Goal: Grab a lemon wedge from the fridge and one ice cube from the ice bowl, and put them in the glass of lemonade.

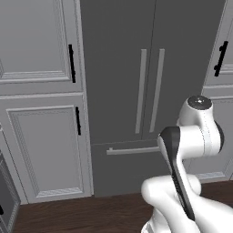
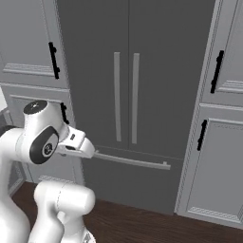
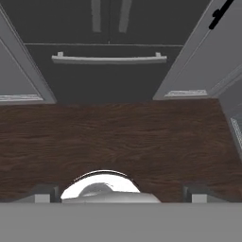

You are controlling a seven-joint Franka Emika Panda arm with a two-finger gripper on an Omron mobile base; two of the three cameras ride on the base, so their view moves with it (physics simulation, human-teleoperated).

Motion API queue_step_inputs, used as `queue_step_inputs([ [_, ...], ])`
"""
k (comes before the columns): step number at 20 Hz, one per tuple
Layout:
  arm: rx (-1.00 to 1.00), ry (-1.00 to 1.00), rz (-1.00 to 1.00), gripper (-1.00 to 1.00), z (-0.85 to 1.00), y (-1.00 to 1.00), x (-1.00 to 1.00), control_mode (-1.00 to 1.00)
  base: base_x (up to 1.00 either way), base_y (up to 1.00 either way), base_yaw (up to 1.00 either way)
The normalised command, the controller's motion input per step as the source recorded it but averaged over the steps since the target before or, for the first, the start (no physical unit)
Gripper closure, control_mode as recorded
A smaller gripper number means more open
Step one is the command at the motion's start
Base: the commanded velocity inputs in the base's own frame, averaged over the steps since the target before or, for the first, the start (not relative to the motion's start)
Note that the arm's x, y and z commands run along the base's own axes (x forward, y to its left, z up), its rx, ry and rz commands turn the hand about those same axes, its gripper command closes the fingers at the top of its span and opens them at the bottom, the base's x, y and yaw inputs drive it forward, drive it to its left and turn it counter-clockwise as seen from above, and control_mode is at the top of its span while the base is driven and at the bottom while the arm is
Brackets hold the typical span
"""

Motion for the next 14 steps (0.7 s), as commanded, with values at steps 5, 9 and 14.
queue_step_inputs([
  [5,0.03,-0.02,-0.01,-1.00,-0.02,-0.19,0.67,-1.00,0.00,0.00,0.00],
  [9,0.02,-0.13,0.00,-1.00,0.02,0.02,1.00,-1.00,0.00,0.00,0.00],
  [14,0.01,-0.16,0.00,-1.00,0.17,0.11,1.00,-1.00,0.00,0.00,0.00],
])
